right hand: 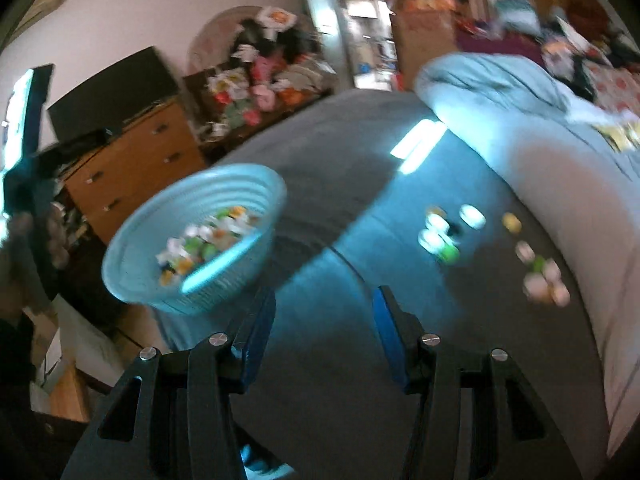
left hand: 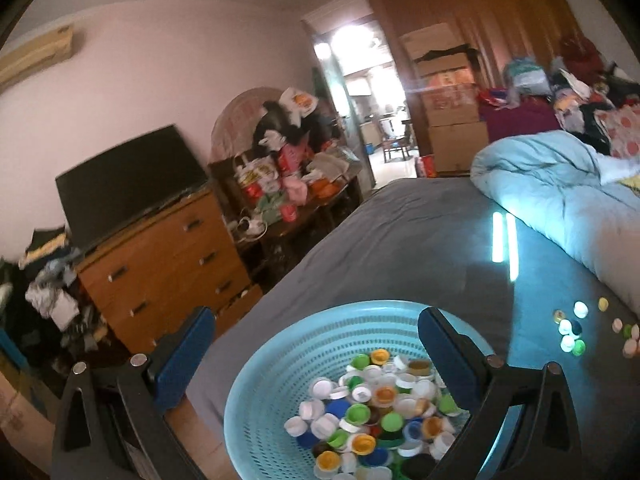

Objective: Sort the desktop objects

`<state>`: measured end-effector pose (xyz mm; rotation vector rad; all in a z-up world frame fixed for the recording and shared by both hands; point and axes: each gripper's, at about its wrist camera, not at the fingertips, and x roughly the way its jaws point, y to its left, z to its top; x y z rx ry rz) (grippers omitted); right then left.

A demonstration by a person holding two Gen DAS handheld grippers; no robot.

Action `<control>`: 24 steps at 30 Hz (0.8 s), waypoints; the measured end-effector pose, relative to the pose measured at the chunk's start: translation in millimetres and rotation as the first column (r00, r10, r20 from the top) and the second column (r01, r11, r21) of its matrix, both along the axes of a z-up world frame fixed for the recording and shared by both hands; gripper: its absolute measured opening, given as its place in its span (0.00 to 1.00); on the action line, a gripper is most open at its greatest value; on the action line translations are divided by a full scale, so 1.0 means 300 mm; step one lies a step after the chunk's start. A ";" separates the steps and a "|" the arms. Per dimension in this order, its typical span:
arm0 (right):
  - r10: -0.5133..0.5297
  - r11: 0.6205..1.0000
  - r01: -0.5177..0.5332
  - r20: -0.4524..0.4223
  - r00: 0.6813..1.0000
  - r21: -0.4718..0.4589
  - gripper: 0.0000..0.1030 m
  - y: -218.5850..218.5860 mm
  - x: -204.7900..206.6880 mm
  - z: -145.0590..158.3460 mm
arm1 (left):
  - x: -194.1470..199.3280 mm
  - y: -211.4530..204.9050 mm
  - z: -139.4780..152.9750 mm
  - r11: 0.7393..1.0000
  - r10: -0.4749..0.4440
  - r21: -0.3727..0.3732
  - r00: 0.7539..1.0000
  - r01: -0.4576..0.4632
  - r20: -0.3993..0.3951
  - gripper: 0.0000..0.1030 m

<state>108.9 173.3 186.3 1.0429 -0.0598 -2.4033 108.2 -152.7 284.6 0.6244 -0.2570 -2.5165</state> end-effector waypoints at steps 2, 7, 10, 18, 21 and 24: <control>-0.035 0.999 0.035 0.019 0.999 -0.014 0.45 0.071 0.014 -0.023 | -0.009 0.060 0.011 0.999 -0.022 -0.023 1.000 0.023 0.007 1.00; -0.089 0.995 0.091 0.040 0.995 -0.045 0.45 0.207 0.045 -0.074 | -0.016 0.191 0.043 0.994 -0.071 -0.082 0.997 0.072 0.014 1.00; -0.118 0.990 0.122 0.053 0.992 -0.067 0.45 0.279 0.060 -0.109 | -0.011 0.275 0.055 0.987 -0.097 -0.127 0.995 0.099 0.019 1.00; -0.191 0.973 0.202 0.101 0.976 -0.115 0.45 0.421 0.084 -0.192 | -0.048 0.431 0.076 0.975 -0.170 -0.138 0.985 0.173 0.030 1.00; -0.219 0.965 0.233 0.123 0.968 -0.118 0.45 0.467 0.088 -0.230 | -0.059 0.481 0.077 0.970 -0.197 -0.140 0.980 0.200 0.036 1.00; -0.242 0.960 0.257 0.137 0.961 -0.112 0.45 0.506 0.089 -0.264 | -0.068 0.521 0.072 0.965 -0.211 -0.151 0.976 0.216 0.046 1.00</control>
